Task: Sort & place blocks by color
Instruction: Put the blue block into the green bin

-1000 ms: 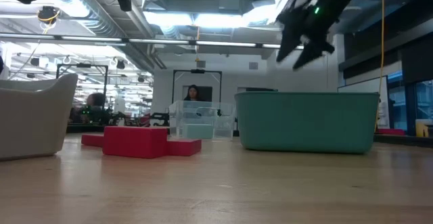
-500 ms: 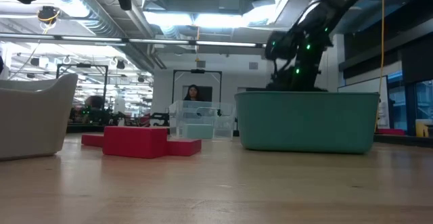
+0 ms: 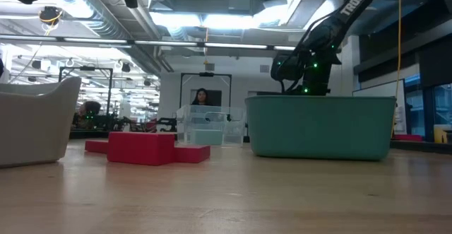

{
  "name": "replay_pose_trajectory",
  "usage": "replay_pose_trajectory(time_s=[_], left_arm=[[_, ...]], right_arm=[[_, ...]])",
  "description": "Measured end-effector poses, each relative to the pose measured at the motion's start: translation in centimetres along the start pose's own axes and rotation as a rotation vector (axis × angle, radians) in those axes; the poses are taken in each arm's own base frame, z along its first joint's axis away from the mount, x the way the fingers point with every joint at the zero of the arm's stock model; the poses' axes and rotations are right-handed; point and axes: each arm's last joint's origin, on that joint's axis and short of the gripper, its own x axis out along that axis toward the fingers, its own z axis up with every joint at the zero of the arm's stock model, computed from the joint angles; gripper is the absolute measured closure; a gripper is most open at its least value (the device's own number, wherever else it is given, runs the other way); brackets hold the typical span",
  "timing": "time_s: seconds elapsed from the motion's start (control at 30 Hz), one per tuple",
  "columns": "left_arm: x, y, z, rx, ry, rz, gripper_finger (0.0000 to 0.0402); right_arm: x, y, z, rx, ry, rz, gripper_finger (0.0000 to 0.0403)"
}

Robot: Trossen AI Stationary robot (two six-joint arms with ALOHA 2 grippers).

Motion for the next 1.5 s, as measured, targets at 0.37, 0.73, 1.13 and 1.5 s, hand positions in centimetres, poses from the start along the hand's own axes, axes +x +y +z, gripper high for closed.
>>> replay_pose_trajectory(time_s=[0.37,0.73,1.13,1.5], left_arm=[[0.00,0.01,0.01,0.000,-0.001,0.001,0.0195],[0.00,0.01,0.01,0.000,-0.001,0.002,0.0195],[0.00,0.01,0.01,0.000,-0.001,0.002,0.0195],[0.00,0.01,0.00,0.001,-0.001,0.001,0.0195]], right_arm=[[0.15,0.00,-0.09,0.003,0.006,-0.002,0.0085],[0.19,0.12,-0.13,0.025,0.010,0.010,0.0260],[0.23,0.11,-0.18,0.024,0.014,0.009,0.0266],[-0.38,0.11,-0.19,0.027,-0.001,0.020,0.0266]])
